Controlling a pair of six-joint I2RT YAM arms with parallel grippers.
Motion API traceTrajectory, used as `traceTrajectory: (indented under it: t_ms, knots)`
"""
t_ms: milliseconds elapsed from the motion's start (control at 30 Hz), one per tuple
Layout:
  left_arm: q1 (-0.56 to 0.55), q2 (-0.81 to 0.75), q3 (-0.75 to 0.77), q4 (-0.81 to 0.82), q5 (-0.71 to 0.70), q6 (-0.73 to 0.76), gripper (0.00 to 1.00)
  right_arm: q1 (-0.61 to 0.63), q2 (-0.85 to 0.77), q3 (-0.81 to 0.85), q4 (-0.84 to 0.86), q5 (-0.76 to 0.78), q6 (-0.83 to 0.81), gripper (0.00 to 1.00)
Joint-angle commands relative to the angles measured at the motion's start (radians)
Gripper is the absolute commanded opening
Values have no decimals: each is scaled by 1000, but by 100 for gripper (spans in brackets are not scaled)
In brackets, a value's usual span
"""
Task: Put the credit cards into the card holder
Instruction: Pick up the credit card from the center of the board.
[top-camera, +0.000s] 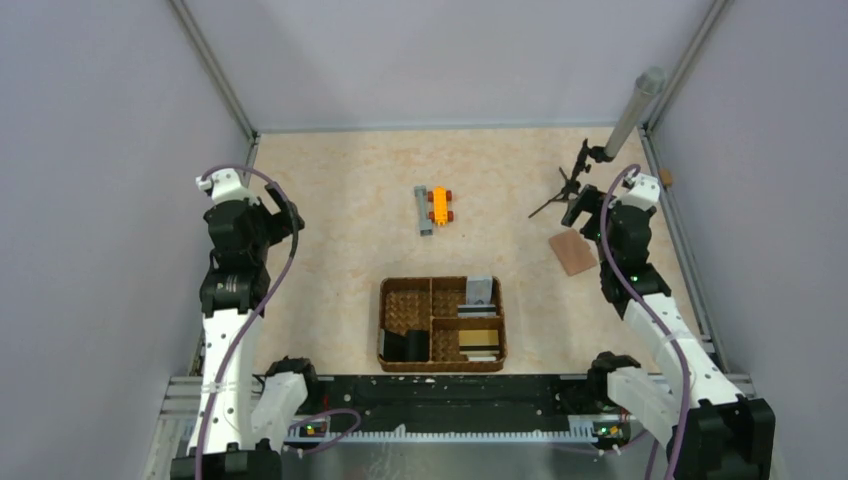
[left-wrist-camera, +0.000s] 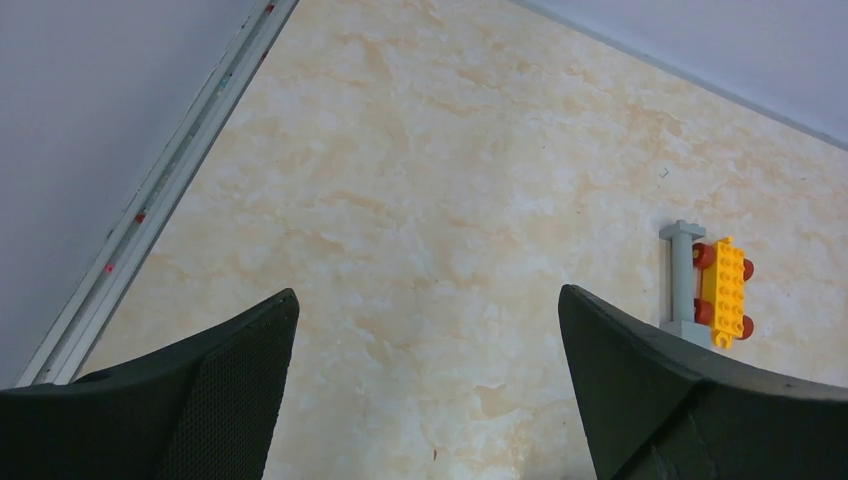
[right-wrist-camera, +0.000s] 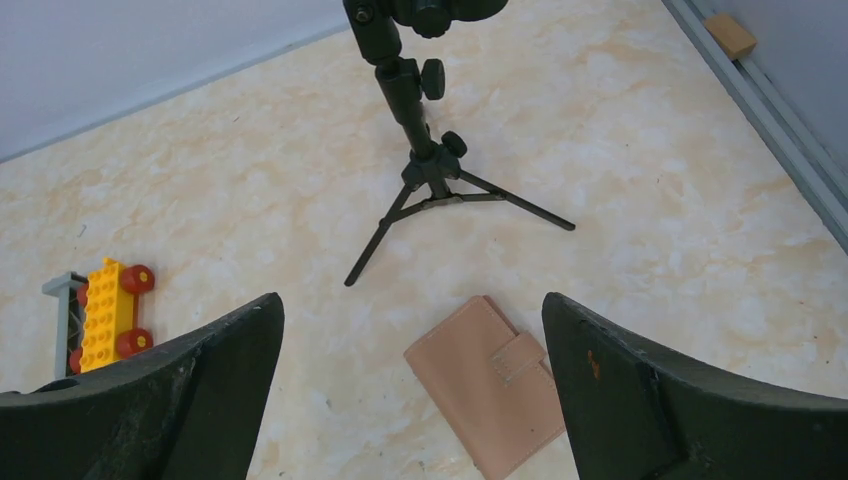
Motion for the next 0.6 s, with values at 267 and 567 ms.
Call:
traceTrajectory:
  t_ms: [267, 567]
  knots:
    - [4, 35, 8, 11, 16, -2, 99, -204, 266, 67, -4, -167, 118, 98]
    - [4, 16, -19, 31, 132, 20, 99, -314, 525, 173, -44, -323, 91, 83]
